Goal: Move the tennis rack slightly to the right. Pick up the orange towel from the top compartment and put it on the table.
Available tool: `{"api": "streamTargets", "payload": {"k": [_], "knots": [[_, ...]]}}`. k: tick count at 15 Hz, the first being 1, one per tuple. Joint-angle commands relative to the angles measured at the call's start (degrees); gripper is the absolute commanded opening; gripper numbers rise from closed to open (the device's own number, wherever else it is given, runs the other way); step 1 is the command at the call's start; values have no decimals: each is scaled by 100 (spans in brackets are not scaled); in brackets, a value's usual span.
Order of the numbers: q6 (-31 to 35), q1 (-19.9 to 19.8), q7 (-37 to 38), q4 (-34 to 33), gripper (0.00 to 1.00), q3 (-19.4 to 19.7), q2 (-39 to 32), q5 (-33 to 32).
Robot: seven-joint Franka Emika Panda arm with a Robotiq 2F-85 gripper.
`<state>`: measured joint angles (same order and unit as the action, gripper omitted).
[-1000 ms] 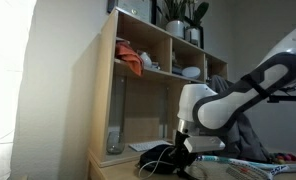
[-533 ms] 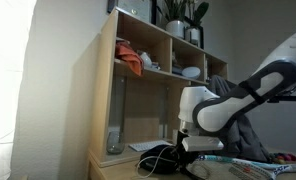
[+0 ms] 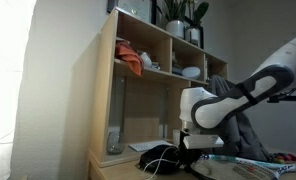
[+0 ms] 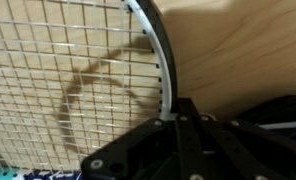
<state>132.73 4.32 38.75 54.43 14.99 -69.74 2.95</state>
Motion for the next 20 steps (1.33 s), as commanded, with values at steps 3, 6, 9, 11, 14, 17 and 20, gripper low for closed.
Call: {"api": "streamTargets", "payload": {"k": [3,6,9,11,14,17,20], "knots": [[-597,-285,229,-703,0,-145,-385,-104],[-755,-333,353,-915,0,-146,-530,-145],[-928,-420,402,-1150,0,-196,-686,-123],[-1040,-512,299,-1297,0,-290,-781,-94],[-1083,-588,328,-1467,26,-419,-865,-61],[-996,-476,233,-1202,15,-392,-517,44],[-1008,-518,227,-1204,34,-406,-541,62]]}}
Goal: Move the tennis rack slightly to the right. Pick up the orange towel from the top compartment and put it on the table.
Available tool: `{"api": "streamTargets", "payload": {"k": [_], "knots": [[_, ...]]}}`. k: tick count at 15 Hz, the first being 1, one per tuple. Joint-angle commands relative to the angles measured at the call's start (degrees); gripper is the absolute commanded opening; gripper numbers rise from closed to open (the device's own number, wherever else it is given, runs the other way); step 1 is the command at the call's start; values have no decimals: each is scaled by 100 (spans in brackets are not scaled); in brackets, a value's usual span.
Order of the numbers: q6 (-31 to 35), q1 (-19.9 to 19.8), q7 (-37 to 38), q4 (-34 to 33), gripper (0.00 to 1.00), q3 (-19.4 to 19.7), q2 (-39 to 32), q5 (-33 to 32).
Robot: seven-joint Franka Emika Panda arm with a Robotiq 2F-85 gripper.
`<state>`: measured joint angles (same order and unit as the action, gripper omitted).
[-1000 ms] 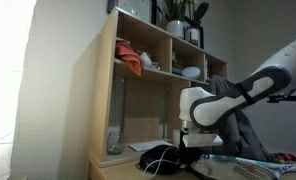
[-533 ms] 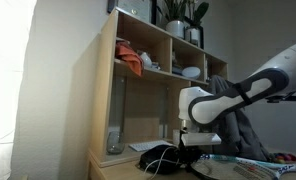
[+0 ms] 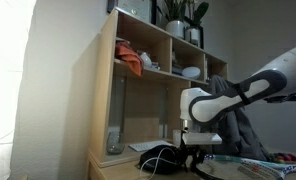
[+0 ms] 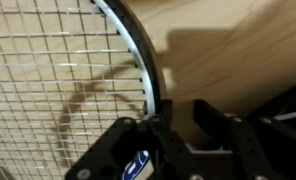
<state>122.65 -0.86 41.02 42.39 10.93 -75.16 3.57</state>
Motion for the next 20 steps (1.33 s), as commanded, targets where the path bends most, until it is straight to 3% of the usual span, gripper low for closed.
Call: {"api": "streamTargets", "payload": {"k": [1,20], "knots": [[1,-4,0,-7,34,-2,-9,1],[1,-7,0,-44,34,-2,-38,1]]}}
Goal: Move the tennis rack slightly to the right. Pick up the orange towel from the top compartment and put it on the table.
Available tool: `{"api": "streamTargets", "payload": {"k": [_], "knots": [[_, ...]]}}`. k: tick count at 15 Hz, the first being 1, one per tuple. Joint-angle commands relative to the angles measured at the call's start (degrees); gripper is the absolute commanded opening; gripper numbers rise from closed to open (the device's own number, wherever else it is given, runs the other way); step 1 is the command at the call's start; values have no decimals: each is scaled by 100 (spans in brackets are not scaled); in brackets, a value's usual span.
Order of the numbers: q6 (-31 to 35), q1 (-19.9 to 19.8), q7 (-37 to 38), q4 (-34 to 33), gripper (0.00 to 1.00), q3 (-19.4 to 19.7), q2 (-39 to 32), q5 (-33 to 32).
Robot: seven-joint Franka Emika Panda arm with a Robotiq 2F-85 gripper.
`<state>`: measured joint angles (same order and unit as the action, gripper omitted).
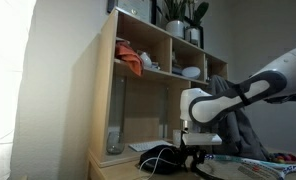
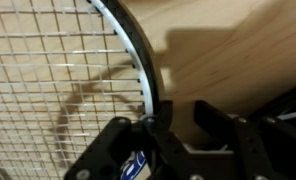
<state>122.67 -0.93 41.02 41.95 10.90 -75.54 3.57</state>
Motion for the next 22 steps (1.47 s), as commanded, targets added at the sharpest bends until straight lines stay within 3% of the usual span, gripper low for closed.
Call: {"api": "streamTargets", "payload": {"k": [1,2,5,8,14,22], "knots": [[0,0,0,0,34,0,0,0],[0,0,0,0,59,0,0,0],[207,-5,-55,160,73,-24,130,23],[375,-26,-63,263,96,-38,225,49],[700,-49,-131,512,100,-60,379,68],[1690,-18,-193,1445,100,-71,820,69]]}}
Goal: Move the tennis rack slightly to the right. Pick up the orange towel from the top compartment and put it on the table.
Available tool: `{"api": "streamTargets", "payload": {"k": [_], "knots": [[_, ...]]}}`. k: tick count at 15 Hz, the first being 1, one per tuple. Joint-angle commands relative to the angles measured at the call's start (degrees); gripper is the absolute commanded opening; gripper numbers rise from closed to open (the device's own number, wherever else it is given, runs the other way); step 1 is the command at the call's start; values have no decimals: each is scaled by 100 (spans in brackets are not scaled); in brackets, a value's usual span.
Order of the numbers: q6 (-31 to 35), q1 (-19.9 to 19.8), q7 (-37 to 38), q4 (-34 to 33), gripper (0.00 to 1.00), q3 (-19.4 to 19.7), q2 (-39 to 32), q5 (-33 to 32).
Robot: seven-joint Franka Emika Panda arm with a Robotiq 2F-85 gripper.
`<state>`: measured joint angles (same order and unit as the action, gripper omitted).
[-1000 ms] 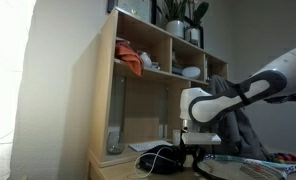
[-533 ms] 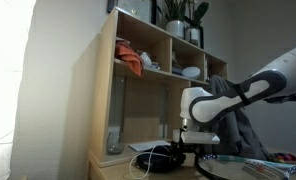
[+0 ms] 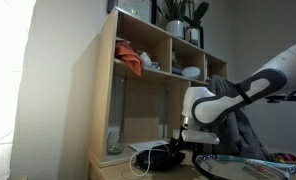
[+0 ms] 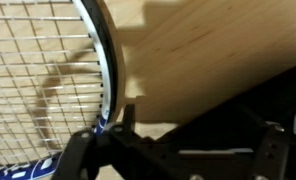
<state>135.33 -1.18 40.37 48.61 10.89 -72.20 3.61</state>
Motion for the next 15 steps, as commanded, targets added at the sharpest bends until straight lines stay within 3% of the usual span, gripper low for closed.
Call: {"api": "streamTargets", "payload": {"k": [1,9,10,15], "knots": [[535,25,-134,933,100,-59,552,47],[1786,236,-14,2414,100,87,1125,33],[1518,132,-42,1677,100,45,674,64],[1547,141,-43,1721,100,49,659,67]]}}
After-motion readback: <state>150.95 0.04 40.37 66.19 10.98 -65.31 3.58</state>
